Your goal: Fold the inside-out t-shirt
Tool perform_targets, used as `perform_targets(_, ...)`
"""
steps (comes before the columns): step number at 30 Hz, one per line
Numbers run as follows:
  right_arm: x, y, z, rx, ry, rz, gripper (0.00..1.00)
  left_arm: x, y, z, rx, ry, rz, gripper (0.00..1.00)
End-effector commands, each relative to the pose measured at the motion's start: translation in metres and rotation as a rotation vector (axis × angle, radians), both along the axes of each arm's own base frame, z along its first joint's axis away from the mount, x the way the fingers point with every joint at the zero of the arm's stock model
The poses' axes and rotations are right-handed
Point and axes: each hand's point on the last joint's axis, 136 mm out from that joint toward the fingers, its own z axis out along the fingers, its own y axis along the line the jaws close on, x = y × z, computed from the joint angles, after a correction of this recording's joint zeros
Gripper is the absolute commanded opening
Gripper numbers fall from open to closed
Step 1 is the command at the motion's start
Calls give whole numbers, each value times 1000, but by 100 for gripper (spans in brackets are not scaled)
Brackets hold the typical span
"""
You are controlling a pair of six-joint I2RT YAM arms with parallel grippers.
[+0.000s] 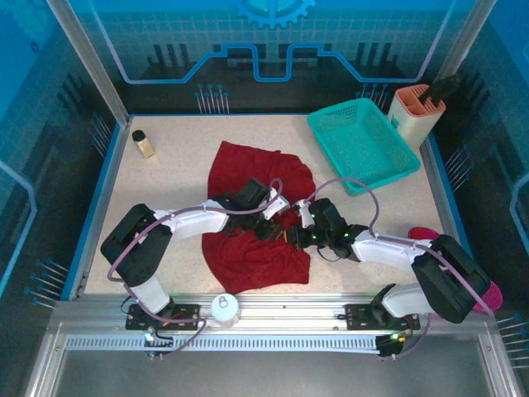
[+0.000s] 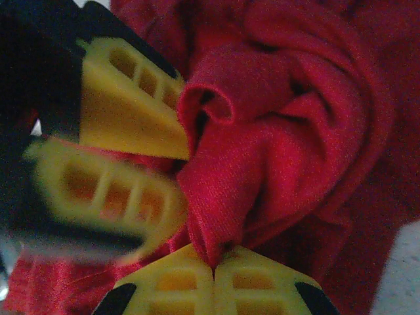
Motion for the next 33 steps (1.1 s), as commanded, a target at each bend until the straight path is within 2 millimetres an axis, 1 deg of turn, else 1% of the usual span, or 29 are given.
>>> perform_targets(1, -7, 1, -6, 11, 22, 46, 0, 14, -2, 20, -2, -85, 17, 0)
perform_targets(2, -6, -5, -11, -17, 27, 23, 0, 13, 1, 27, -8, -97, 17, 0)
perform_targets(4, -1, -22, -21, -89, 40, -37, 0, 6, 6, 48, -46, -114, 8, 0)
perform_targets(7, 4, -40, -32, -191, 41, -67, 0, -10, 17, 79, -141, -86, -2, 0)
perform_targets(9, 9, -47, -35, -248, 30, -70, 0, -19, 26, 92, -206, -50, 12, 0)
perform_targets(11, 12, -48, -37, -267, 23, -59, 0, -33, 28, 103, -285, 12, -9, 0)
perform_targets(14, 16, -39, -31, -244, -7, -3, 0, -48, 29, 109, -361, 106, -14, 0)
perform_targets(15, 15, -35, -27, -233, -24, 26, 7, -50, 29, 108, -378, 128, -1, 0)
perform_targets(16, 15, -31, -21, -216, -52, 58, 20, -53, 29, 108, -399, 144, 9, 0)
perform_targets(17, 13, -29, -15, -202, -80, 83, 30, -54, 30, 109, -419, 158, 21, 0)
perform_targets(18, 10, -27, -7, -191, -127, 110, 35, -53, 31, 110, -444, 173, 48, 0)
perform_targets(21, -2, -23, 23, -163, -339, 187, 39, -51, 39, 112, -502, 204, 115, 0)
perform_targets(22, -9, -19, 35, -148, -425, 221, 39, -49, 42, 111, -506, 208, 136, 0)
perform_targets(24, -25, -9, 54, -124, -559, 307, 37, -50, 45, 113, -503, 208, 149, 0)
perform_targets(25, -35, -1, 60, -109, -603, 366, 37, -50, 47, 114, -502, 206, 156, 0)
perform_targets(27, -50, 17, 67, -62, -633, 458, 37, -52, 48, 115, -504, 212, 158, 0)
perform_targets(28, -53, 25, 70, -33, -630, 482, 38, -53, 48, 116, -508, 214, 159, 0)
perform_targets(30, -47, 40, 72, 3, -627, 470, 40, -56, 48, 117, -513, 221, 158, 0)
perform_targets(31, -39, 46, 72, 5, -629, 441, 42, -56, 49, 118, -517, 221, 158, 0)
perform_targets(33, -17, 52, 72, -4, -643, 344, 46, -58, 50, 118, -521, 221, 163, 0)
